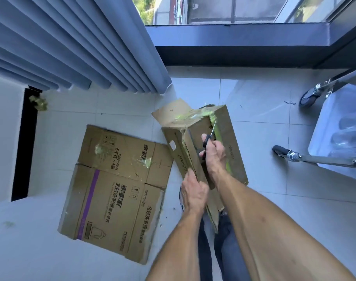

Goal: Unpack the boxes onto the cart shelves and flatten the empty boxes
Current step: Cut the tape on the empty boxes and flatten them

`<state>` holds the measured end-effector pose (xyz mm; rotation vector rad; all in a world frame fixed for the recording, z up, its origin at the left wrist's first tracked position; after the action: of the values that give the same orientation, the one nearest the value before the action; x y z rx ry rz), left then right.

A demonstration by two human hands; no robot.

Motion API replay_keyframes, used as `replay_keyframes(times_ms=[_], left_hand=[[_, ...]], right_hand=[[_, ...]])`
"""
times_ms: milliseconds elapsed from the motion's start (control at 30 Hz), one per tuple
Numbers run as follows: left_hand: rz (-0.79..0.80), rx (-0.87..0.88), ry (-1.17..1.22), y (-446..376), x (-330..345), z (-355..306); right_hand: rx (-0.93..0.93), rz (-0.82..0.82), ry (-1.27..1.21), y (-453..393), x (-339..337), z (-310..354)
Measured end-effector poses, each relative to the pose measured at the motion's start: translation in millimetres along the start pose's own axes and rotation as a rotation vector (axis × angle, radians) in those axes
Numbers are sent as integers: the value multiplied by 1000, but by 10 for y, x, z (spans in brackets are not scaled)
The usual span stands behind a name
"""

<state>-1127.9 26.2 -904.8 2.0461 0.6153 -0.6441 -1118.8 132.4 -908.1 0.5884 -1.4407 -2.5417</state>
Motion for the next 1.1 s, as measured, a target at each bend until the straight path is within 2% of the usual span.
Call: replay_keyframes(times_ms=[133,233,300,367,400,433,467,533,600,667,767,833,933,1000,1100], left_hand=[[112,-43,137,526,283,34],[216,-60,326,898,321,147],[241,-50,285,1028,386,247],[373,-25,153,1133,489,331],[382,-44,44,1142,531,407],[279,-57,-90,1118,583,533],[90,-142,-160,1052,563,604],[-226,-314,-143,763,355,550],[-324,-268,-162,321,193,359],[-243,-72,-208,-110,103,41],[64,217,-228,-516,205,-381],[159,245,-289,-581,324,-460],[208,261,-378,-480,434,-473],[192,265,-414,-397,481,-464],[156,219,-392,-314,532,-474]], right_hand=[[14,-7,45,-25,-42,5],[67,-175,104,-35,-227,-143],[83,-265,171,-20,-397,-272],[76,-285,217,-4,-519,-386],[75,-284,227,0,-548,-423],[80,-282,239,7,-560,-442],[87,-279,253,10,-567,-451],[80,-270,265,-4,-578,-454],[67,-267,268,-16,-586,-462],[62,-265,262,5,-586,-503],[48,-211,139,54,-657,-614],[73,-157,-5,57,-758,-664],[192,-93,-225,30,-927,-713],[268,-17,-325,37,-1012,-748],[326,39,-349,45,-1086,-823]])
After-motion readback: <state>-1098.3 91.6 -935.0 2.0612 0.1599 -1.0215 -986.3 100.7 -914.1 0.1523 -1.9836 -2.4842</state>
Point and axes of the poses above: each hand's wrist, its own y-axis away from the middle knuckle, its own x-axis out of the palm, z = x × y, the point moved 1 cm from there along -y, towards the middle knuckle, and after that the axes turned 8 degrees about x, right-handed, at the moved point
